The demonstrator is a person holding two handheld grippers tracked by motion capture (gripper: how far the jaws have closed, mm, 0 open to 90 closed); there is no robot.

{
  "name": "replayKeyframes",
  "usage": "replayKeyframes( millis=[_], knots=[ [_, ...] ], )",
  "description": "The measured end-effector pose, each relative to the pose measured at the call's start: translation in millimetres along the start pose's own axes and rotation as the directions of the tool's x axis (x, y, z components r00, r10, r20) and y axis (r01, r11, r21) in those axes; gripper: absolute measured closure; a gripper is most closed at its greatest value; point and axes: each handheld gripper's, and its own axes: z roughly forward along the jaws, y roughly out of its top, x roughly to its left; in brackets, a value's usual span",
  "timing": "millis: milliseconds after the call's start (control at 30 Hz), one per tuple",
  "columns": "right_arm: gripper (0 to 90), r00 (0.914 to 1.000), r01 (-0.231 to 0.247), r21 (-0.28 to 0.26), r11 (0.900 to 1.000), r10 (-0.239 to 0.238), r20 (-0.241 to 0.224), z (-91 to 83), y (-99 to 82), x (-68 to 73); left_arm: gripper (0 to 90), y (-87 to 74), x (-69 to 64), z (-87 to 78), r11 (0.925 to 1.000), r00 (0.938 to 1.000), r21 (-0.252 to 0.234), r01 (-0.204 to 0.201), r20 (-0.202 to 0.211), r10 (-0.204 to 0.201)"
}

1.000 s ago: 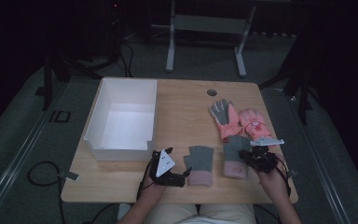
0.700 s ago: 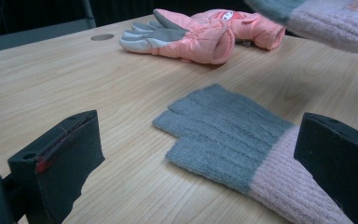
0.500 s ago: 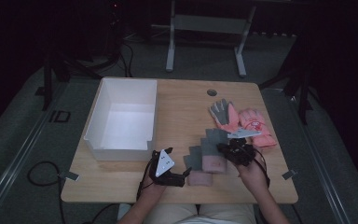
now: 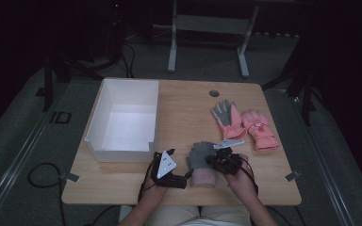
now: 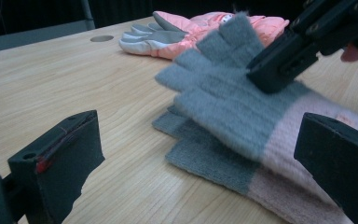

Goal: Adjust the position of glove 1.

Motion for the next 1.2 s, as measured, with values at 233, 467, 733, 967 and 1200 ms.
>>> replayKeyframes(
  millis=[233,467,733,967,1200],
  knots=[
    [85.1,1.0,-0.004,0.019,0.9998,0.004,-0.008,7.6,-3.9,1.8,0.5,0.1,0.1,0.3,1.0,1.0,0.001,0.0,0.003,0.0],
    [84.3,0.9997,-0.018,0.043,0.9989,0.019,-0.018,21.7,-8.1,-2.0,0.5,0.2,-1.1,0.5,0.9998,0.9998,0.005,-0.018,0.006,0.018],
    [80.3,0.9994,-0.027,0.036,0.999,0.028,-0.018,26.1,-13.4,-4.0,0.5,0.8,-5.2,2.3,0.9993,0.9991,0.006,-0.037,-0.019,0.037],
    [70.6,0.9992,-0.03,-0.004,0.9995,0.03,-0.026,8.2,-8.0,-9.5,0.5,4.6,-4.5,1.1,0.9982,0.9981,0.018,-0.057,0.023,0.057],
    [69.6,0.9987,-0.035,-0.051,0.9981,0.036,0.036,-20.2,-1.0,-36.9,5.2,27.9,-15.1,-8.6,0.9866,0.987,0.091,-0.135,0.1,0.126]
  ],
)
